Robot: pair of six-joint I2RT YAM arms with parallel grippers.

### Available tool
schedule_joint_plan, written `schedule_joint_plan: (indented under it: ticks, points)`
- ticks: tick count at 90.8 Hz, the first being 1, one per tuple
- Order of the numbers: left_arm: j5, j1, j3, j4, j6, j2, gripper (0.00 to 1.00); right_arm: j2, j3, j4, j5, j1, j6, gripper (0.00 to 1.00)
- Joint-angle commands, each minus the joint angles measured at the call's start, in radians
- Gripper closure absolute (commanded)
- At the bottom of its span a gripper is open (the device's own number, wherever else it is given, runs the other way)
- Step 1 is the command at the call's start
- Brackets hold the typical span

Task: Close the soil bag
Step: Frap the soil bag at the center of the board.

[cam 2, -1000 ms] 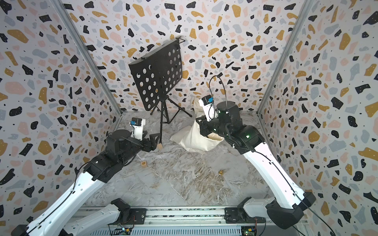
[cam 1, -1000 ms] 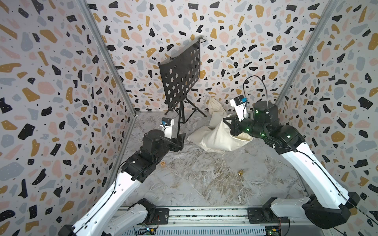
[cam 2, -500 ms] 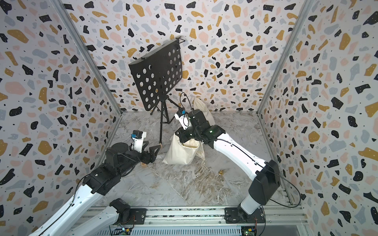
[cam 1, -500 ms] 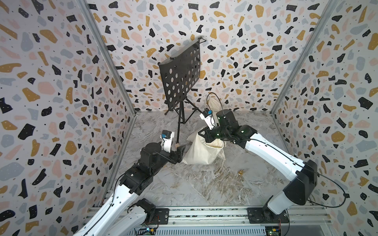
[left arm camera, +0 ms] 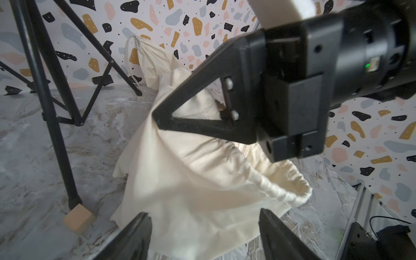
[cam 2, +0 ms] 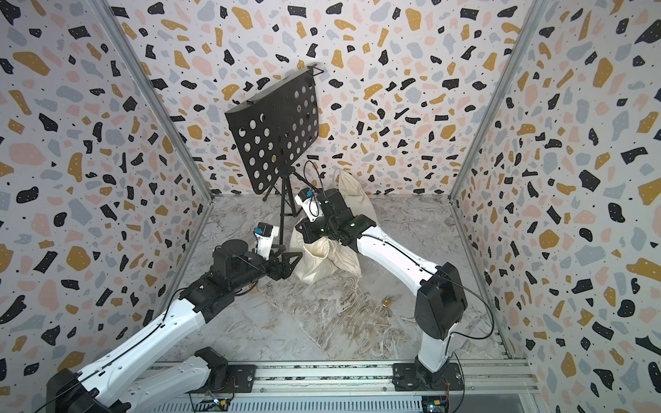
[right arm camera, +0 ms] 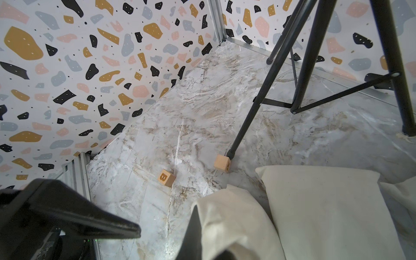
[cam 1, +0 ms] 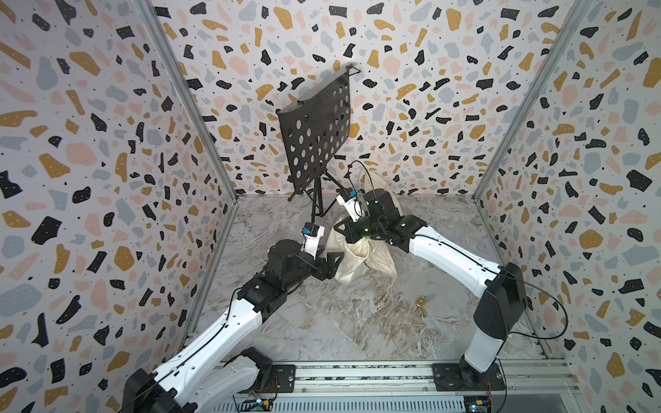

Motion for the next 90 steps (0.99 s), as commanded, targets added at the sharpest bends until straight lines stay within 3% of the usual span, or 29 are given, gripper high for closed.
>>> schedule_joint_plan:
  ticks: [1, 26, 37, 49, 57, 59, 69, 84, 90]
  points:
    - [0.033, -0.005, 0.018, 0.109, -0.059, -0.019, 0.21, -0.004, 0.057, 0.029, -0.010, -0.002, -0.013, 1.00]
    - [0.003, -0.015, 0.041, 0.127, -0.178, 0.059, 0.21, 0.014, 0.060, 0.059, -0.015, -0.002, 0.024, 1.00]
    - [-0.028, -0.023, 0.051, 0.129, -0.215, 0.102, 0.29, 0.015, 0.061, 0.067, -0.024, -0.002, 0.036, 1.00]
    - [-0.043, -0.025, 0.062, 0.131, -0.244, 0.128, 0.52, 0.009, 0.061, 0.066, -0.020, -0.002, 0.042, 0.99]
    - [-0.072, -0.025, 0.069, 0.138, -0.257, 0.128, 0.89, -0.003, 0.057, 0.063, -0.025, -0.002, 0.040, 0.96]
    - [-0.084, -0.025, 0.071, 0.138, -0.262, 0.128, 0.99, -0.009, 0.056, 0.060, -0.023, -0.002, 0.039, 0.94]
    - [-0.126, -0.025, 0.081, 0.118, -0.261, 0.129, 1.00, -0.070, 0.025, 0.042, -0.012, -0.011, 0.040, 0.86]
    - [-0.190, -0.023, 0.094, 0.060, -0.239, 0.112, 1.00, -0.292, -0.159, 0.080, -0.055, -0.081, 0.054, 0.49]
    - [-0.210, -0.023, 0.095, 0.040, -0.231, 0.104, 1.00, -0.402, -0.232, 0.051, -0.086, -0.117, 0.033, 0.39]
